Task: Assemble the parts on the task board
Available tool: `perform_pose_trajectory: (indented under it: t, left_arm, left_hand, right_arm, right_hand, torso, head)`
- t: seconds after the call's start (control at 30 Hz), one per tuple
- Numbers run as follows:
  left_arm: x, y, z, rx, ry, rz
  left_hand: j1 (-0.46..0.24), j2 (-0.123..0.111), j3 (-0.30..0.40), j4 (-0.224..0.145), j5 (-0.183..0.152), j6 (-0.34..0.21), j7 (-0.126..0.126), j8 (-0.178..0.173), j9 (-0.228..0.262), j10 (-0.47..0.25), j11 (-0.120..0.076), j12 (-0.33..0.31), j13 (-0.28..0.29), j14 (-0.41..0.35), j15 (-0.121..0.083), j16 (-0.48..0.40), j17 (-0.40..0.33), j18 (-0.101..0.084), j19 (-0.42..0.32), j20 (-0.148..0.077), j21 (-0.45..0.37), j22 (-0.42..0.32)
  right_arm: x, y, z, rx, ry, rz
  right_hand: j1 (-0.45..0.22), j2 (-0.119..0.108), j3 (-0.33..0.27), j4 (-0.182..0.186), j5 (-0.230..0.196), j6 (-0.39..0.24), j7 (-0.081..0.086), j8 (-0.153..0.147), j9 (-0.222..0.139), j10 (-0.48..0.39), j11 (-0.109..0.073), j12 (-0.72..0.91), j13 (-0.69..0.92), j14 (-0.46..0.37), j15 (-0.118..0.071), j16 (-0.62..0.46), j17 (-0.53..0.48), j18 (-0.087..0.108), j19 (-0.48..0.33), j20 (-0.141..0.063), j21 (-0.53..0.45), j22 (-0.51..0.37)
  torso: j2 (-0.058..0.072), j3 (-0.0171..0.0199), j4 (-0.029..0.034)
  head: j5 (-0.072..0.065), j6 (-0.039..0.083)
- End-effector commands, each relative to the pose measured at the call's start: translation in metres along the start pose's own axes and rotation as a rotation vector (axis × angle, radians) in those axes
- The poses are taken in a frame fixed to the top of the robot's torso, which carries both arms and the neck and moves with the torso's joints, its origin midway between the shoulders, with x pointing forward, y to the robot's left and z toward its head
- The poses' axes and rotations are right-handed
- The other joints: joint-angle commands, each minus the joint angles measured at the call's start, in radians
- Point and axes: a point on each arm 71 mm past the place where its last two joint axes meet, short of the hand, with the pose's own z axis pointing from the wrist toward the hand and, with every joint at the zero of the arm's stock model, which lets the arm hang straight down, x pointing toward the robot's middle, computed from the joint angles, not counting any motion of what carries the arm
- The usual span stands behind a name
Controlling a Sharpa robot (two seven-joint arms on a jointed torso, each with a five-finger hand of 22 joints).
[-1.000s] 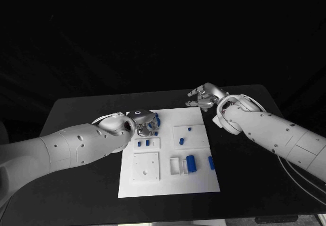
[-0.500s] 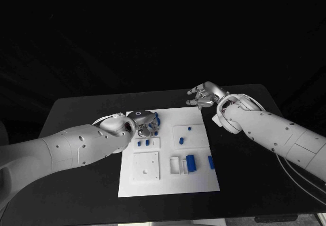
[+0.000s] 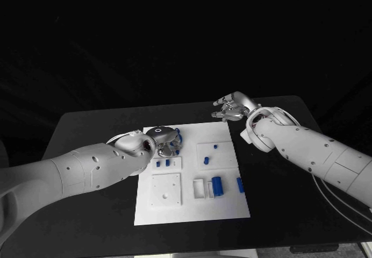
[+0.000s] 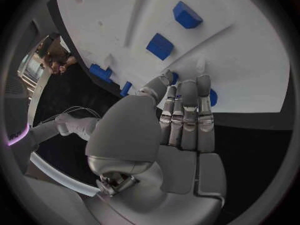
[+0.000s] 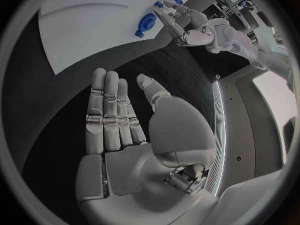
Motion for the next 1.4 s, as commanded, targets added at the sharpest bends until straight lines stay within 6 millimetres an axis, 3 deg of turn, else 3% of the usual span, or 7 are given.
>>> perform_pose_trajectory:
  t: [0.03, 0.77, 1.17, 1.4]
  left_arm:
    - [0.0006, -0.0019, 0.0008, 0.013, -0.005, -0.001]
    - [0.0055, -0.0009, 0.0038, 0.015, 0.037, -0.007]
    - [0.0089, -0.0026, 0.0042, 0.019, 0.056, -0.017]
    - [0.0089, -0.0032, 0.0041, 0.025, 0.052, -0.018]
  left_hand:
    - [0.002, 0.003, 0.006, 0.000, 0.001, 0.001, -0.001, -0.004, 0.000, 0.001, -0.003, -0.003, -0.002, 0.008, 0.001, 0.006, 0.001, 0.018, 0.004, -0.002, 0.006, 0.022]
    - [-0.003, 0.029, 0.014, 0.008, 0.001, 0.034, -0.003, -0.003, 0.000, 0.040, -0.014, -0.003, -0.001, 0.029, -0.005, 0.027, 0.011, 0.015, 0.003, -0.009, 0.042, 0.022]
    - [-0.003, 0.024, 0.013, 0.003, 0.000, 0.022, -0.001, -0.004, -0.001, 0.029, -0.010, -0.003, -0.001, 0.032, -0.003, 0.031, 0.011, 0.017, 0.002, -0.008, 0.051, 0.022]
    - [0.007, 0.049, 0.021, -0.004, 0.004, 0.058, -0.007, -0.002, 0.001, 0.069, -0.023, -0.003, -0.001, 0.045, -0.011, 0.039, 0.014, 0.016, 0.000, -0.014, 0.070, 0.024]
  right_arm:
    - [-0.0007, 0.0017, 0.0002, -0.007, -0.018, 0.020]
    - [0.0008, 0.0031, 0.0009, -0.010, -0.015, 0.026]
    - [0.0012, 0.0032, 0.0010, -0.010, -0.013, 0.027]
    - [0.0013, 0.0032, 0.0011, -0.009, -0.012, 0.027]
  right_hand:
    - [0.006, 0.002, 0.006, 0.000, -0.016, -0.006, 0.002, -0.004, 0.000, -0.003, 0.002, 0.008, -0.009, -0.007, 0.001, 0.008, -0.013, -0.012, 0.010, 0.001, 0.002, -0.019]
    - [0.005, 0.000, 0.007, 0.002, -0.016, -0.001, 0.002, -0.003, 0.000, -0.007, 0.002, 0.019, -0.027, -0.012, 0.001, 0.024, -0.040, -0.013, 0.016, 0.001, 0.004, -0.060]
    - [0.005, 0.000, 0.006, 0.001, -0.016, 0.004, 0.002, -0.003, 0.000, -0.007, 0.002, 0.019, -0.029, -0.013, 0.002, 0.025, -0.043, -0.013, 0.016, 0.001, 0.004, -0.064]
    - [0.004, 0.001, 0.006, 0.001, -0.016, 0.008, 0.002, -0.003, 0.000, -0.007, 0.002, 0.019, -0.031, -0.013, 0.002, 0.026, -0.046, -0.013, 0.016, 0.002, 0.004, -0.068]
  torso:
    - [0.001, 0.0007, -0.0007]
    - [0.000, -0.0003, 0.0004]
    - [-0.001, -0.0001, 0.0005]
    - [-0.001, -0.0002, 0.0003]
  head:
    - [-0.002, 0.000]
    - [-0.005, -0.007]
    - [-0.007, -0.009]
    - [-0.007, -0.009]
